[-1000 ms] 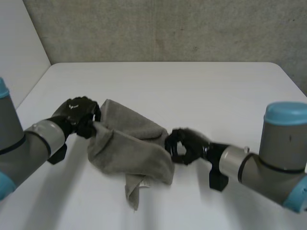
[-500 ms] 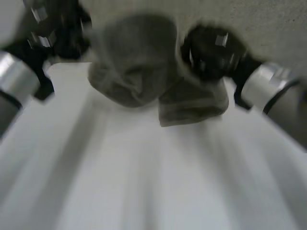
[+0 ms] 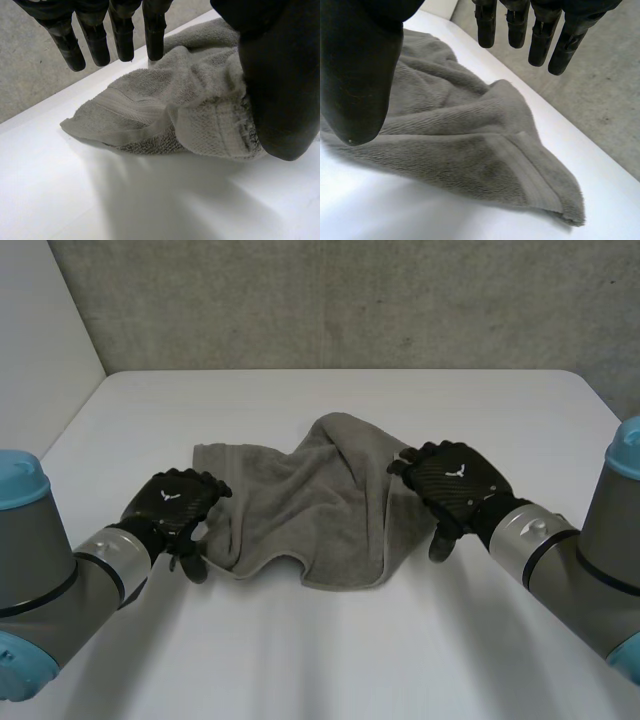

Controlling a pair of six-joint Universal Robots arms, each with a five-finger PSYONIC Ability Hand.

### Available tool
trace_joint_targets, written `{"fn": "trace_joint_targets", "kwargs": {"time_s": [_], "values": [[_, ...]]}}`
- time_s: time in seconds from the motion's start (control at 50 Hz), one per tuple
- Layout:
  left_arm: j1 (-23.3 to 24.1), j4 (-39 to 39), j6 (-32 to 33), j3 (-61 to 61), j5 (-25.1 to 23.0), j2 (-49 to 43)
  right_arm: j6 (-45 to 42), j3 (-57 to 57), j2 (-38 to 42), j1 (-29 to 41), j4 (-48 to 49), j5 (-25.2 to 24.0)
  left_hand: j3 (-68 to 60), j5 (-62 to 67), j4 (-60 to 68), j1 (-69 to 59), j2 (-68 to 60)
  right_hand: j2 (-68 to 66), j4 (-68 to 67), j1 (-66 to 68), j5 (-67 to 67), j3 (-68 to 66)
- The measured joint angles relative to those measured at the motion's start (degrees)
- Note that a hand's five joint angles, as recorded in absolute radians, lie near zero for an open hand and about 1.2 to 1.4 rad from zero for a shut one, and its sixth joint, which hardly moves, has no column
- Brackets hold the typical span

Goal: Fold the towel.

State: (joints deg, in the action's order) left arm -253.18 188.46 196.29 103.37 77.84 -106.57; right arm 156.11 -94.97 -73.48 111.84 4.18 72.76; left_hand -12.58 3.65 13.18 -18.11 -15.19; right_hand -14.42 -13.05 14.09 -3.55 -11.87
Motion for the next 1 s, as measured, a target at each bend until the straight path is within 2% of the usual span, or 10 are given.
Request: {"fn": "trace_joint_targets", "kwargs": {"time_s": [0.18, 0.36, 0.54, 0.64, 0.8, 1.0], "values": [[0.64, -0.36, -0.39, 1.27, 0.02, 0.8, -0.45, 3.33, 3.02, -2.27, 4.0, -2.97, 0.0, 0.0, 0.0, 0.0, 0.02, 0.0, 0.0, 0.01, -0.01, 0.0], [2.12, -1.08, -0.47, 4.11, -0.03, 2.8, -5.48, 15.86, 13.06, -3.19, 2.3, -7.63, 0.0, -0.02, 0.0, 0.0, 0.26, -0.57, 0.0, 1.9, -3.04, 0.0], [2.55, -1.1, -0.48, 6.11, -0.08, 4.61, -7.44, 30.77, 25.96, -3.38, -3.39, -7.56, 0.0, 0.0, 0.0, 0.01, 0.35, -6.5, 0.0, 7.37, -9.29, 0.0], [2.57, -1.07, -0.47, 6.48, -0.1, 4.91, -7.38, 37.27, 32.25, -3.45, -5.35, -7.02, 0.0, 0.0, 0.0, 0.01, 0.35, -14.89, 0.0, 15.02, -16.46, 0.0], [2.54, -1.0, -0.47, 6.81, -0.17, 4.9, -7.35, 41.63, 37.31, -3.47, -6.32, -6.64, 0.0, -0.02, 0.0, 0.01, 0.36, -20.38, 0.0, 20.88, -21.87, 0.0], [2.59, -0.99, -0.47, 7.11, -0.34, 4.88, -9.06, 42.11, 39.02, -3.56, -7.78, -6.66, 0.0, 0.0, 0.0, 0.01, 0.36, -23.69, 0.0, 25.19, -25.74, 0.0]]}}
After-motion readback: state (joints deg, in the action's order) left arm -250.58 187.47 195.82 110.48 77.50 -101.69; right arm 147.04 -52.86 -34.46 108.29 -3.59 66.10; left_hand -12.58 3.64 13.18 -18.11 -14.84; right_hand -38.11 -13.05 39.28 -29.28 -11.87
